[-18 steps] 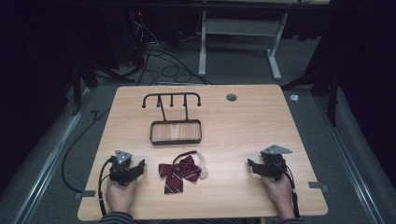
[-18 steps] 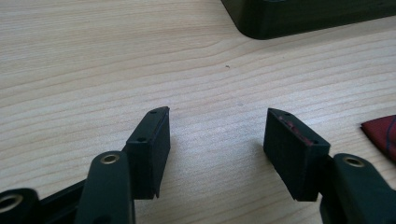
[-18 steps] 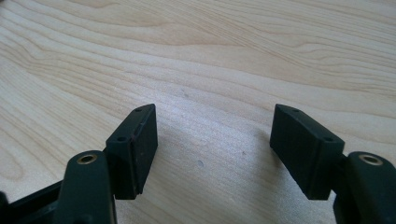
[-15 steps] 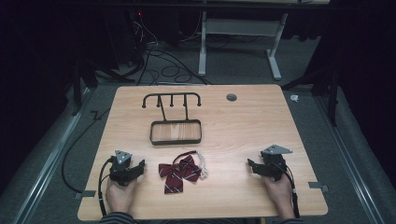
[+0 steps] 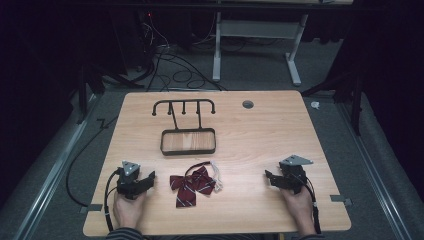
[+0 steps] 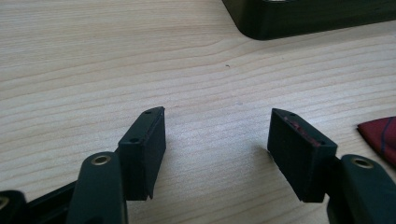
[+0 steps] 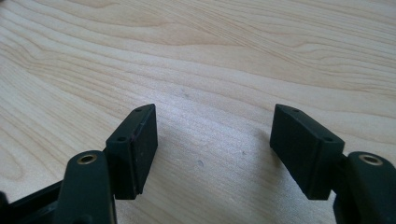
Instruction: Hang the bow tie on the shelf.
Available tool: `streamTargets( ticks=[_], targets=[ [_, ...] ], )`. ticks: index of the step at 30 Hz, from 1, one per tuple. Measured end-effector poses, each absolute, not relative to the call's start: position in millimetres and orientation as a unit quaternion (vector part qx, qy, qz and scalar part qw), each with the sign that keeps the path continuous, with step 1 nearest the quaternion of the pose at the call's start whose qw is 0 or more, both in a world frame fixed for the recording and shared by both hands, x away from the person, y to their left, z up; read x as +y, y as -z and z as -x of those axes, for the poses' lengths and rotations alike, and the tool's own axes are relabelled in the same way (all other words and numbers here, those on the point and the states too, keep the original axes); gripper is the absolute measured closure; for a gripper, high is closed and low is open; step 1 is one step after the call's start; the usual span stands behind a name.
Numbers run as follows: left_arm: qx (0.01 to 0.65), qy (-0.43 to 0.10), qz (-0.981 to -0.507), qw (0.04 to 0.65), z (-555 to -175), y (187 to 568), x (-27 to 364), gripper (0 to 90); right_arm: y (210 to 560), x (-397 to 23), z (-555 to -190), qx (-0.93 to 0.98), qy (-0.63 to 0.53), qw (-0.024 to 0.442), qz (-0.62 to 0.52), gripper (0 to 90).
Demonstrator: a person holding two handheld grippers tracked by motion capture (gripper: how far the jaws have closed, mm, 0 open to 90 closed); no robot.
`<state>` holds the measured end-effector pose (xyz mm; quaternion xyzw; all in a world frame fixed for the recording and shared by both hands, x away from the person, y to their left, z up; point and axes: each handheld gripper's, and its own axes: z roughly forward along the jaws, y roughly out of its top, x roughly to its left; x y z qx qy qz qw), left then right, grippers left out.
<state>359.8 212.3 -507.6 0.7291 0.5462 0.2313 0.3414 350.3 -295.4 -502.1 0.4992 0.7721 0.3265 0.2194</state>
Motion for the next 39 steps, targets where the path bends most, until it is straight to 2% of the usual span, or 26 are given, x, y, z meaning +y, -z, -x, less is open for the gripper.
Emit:
streamTargets(
  ticks=[17,39],
  targets=[
    [0.556,-0.227,-0.719,0.351,-356,508,216,37.0,502,-296,-350,0.773,-0.327,0.22,-0.498,33.4],
    [0.537,-0.215,-0.726,0.372,-344,499,216,42.0,502,-296,-350,0.773,-0.326,0.22,-0.498,33.4]
  ],
)
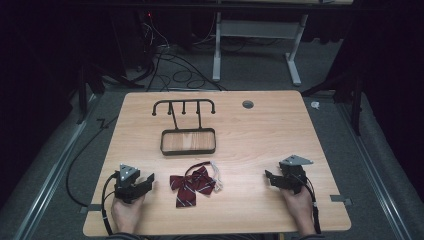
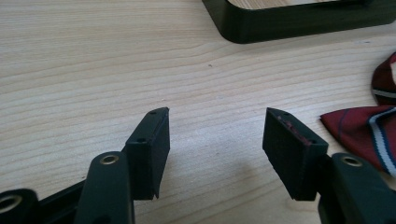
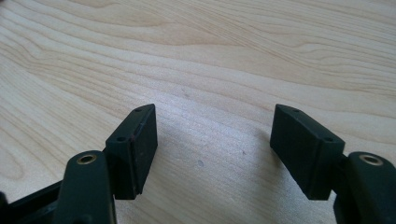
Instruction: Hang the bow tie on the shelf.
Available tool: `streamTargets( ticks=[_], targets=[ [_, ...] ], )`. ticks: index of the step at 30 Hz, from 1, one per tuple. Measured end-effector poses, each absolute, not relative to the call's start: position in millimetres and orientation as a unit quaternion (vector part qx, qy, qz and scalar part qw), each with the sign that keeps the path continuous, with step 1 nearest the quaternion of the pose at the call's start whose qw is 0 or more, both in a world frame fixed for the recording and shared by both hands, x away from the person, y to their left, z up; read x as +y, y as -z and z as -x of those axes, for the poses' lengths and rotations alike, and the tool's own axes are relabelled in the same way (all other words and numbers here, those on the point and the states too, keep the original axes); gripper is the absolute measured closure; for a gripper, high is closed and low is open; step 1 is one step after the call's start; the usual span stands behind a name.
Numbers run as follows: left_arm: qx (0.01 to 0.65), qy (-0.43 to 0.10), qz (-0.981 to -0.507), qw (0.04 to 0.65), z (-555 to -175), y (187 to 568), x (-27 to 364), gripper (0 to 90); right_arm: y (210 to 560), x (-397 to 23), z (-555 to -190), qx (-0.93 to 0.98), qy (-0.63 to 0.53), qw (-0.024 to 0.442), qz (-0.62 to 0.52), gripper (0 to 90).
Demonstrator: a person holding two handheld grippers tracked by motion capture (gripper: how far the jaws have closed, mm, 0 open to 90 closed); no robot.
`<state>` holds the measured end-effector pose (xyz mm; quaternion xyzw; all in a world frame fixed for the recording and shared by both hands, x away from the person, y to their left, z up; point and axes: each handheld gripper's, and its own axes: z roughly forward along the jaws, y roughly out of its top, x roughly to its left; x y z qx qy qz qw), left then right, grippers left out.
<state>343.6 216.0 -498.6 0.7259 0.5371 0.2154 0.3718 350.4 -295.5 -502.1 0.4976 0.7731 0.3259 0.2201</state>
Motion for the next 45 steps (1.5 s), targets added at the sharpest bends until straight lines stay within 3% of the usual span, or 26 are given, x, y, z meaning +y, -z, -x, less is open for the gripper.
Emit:
streamTargets(
  ticks=[45],
  targets=[
    [0.425,-0.18,-0.795,0.394,-362,454,146,47.8,502,-296,-350,0.773,-0.327,0.219,-0.498,33.3]
  ],
)
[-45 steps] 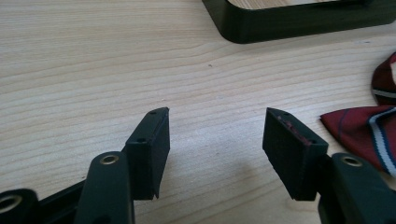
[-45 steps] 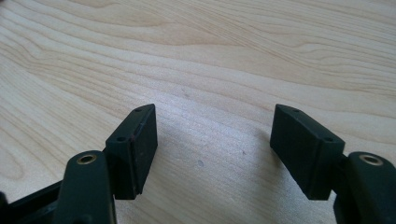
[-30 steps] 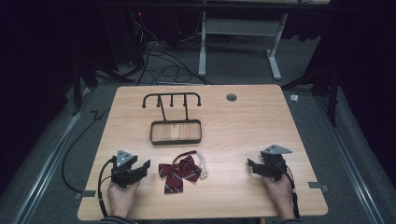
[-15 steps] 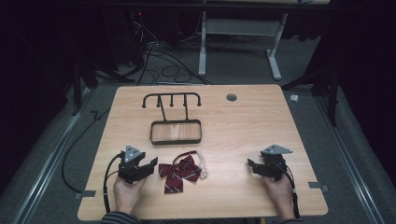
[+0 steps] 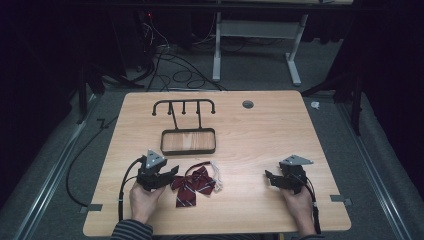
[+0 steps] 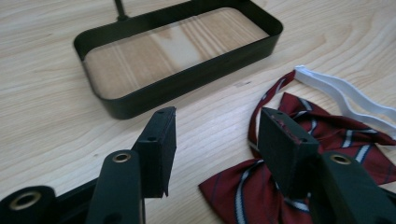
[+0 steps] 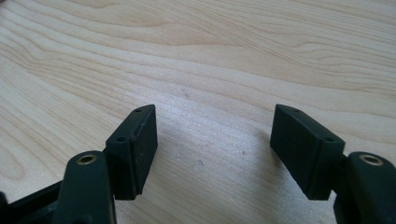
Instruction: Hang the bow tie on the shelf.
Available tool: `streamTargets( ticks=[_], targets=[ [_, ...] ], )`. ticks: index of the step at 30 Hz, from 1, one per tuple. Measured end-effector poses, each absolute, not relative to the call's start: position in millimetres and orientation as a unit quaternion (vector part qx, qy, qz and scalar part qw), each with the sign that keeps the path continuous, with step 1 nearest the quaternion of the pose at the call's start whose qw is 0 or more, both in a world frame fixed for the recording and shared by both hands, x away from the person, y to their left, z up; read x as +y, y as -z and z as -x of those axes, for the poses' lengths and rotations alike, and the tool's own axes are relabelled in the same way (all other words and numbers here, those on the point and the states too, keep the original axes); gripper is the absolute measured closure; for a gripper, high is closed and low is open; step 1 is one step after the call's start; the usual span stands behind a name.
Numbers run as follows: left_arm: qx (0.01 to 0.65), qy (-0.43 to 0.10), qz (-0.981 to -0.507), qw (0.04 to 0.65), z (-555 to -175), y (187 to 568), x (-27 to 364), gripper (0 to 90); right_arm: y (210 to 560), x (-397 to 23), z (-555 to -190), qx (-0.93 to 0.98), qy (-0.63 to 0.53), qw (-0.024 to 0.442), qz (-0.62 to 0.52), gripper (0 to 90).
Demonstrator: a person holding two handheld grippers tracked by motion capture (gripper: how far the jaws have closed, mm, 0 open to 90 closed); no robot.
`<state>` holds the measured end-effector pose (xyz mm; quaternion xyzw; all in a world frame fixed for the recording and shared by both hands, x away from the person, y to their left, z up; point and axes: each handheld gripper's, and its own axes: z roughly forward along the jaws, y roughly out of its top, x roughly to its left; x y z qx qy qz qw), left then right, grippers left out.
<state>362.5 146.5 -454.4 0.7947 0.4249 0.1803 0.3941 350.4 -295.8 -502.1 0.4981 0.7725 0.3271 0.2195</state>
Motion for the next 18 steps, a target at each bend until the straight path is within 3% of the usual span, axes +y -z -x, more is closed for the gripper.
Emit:
streamTargets(
  ticks=[18],
  targets=[
    [0.395,-0.122,-0.822,0.393,-389,456,115,51.6,502,-296,-350,0.772,-0.326,0.22,-0.499,33.1]
  ],
)
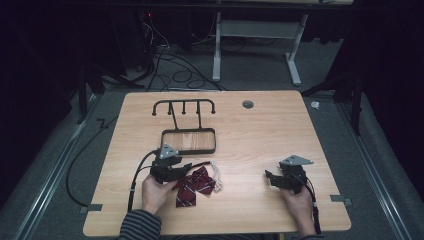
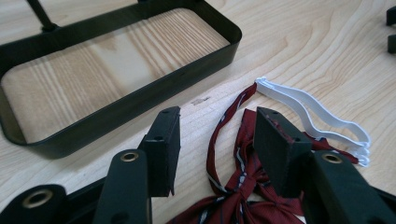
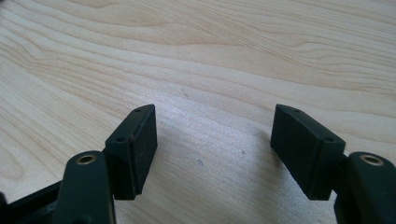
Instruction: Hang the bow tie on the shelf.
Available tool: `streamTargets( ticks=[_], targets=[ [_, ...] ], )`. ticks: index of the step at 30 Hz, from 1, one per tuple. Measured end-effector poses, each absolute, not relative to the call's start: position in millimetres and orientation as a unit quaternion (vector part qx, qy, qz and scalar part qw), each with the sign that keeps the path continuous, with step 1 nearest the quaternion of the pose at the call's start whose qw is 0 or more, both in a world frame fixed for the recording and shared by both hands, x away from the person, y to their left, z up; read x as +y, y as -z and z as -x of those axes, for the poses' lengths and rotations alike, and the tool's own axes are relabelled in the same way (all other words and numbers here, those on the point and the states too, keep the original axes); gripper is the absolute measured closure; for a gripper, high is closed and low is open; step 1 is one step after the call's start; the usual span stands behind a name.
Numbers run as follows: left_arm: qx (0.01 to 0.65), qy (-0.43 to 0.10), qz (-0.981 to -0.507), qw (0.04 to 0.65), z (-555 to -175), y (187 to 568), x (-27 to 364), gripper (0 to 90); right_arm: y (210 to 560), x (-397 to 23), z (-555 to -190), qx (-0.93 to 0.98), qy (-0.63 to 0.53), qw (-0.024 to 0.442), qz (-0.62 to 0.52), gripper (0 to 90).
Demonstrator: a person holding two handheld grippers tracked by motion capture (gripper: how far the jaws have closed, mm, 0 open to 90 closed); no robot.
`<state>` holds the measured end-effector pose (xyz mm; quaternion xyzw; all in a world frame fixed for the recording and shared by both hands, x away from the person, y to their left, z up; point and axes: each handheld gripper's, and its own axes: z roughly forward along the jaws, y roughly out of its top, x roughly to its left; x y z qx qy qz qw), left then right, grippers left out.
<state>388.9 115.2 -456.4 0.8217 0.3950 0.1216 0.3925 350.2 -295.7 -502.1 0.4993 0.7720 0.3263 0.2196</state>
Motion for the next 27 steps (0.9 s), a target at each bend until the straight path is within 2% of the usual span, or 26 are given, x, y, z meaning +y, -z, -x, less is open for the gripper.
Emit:
streamTargets(
  ticks=[16,27],
  targets=[
    [0.373,-0.11,-0.844,0.37,-413,463,84,53.4,502,-296,-350,0.771,-0.326,0.219,-0.501,33.2],
    [0.369,-0.103,-0.853,0.355,-422,475,72,60.8,502,-296,-350,0.771,-0.326,0.219,-0.501,33.2]
  ],
)
